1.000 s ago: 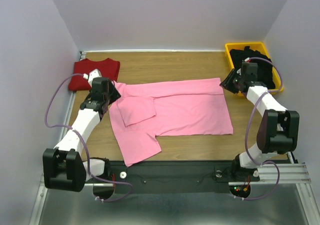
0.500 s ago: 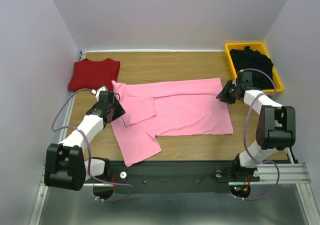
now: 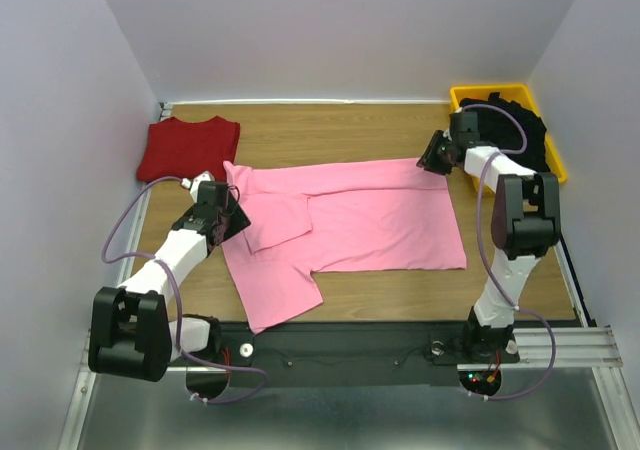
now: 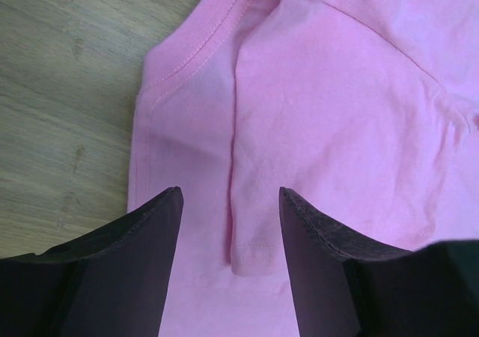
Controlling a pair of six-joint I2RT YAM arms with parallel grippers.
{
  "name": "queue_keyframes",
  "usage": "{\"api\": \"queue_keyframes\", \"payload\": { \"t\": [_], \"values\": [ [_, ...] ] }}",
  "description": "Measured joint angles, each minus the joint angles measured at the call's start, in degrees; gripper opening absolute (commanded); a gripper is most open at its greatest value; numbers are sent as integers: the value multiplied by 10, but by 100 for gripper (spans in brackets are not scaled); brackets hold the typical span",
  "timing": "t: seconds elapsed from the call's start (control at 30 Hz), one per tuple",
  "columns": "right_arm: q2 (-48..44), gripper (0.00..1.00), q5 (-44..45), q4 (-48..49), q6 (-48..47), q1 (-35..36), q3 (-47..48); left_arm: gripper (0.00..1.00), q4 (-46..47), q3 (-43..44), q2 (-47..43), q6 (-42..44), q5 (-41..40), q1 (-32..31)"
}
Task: Fold and stack the t-shirts
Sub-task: Fold the tshirt
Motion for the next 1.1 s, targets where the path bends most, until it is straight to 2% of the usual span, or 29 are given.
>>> {"api": "queue_keyframes", "payload": {
  "t": [0.17, 0.3, 0.7, 0.77, 0.9, 1.1],
  "values": [
    [71, 36, 33, -3, 0, 0, 33, 66, 9, 4, 20, -2, 1, 0],
    [87, 36, 73, -1, -4, -4, 56, 66, 14, 28, 66, -2, 6, 0],
    [125, 38, 156, -2, -15, -39, 114, 66, 26, 101, 107, 2, 13, 0],
    [127, 40, 158, -3, -15, -45, 118, 66, 26, 102, 108, 2, 16, 0],
    [122, 55, 140, -5, -16, -49, 115, 66, 12, 100, 101, 1, 19, -10],
    [6, 71, 90, -42, -15, -49, 45, 65, -49, 63, 33, -18, 19, -53]
  ]
}}
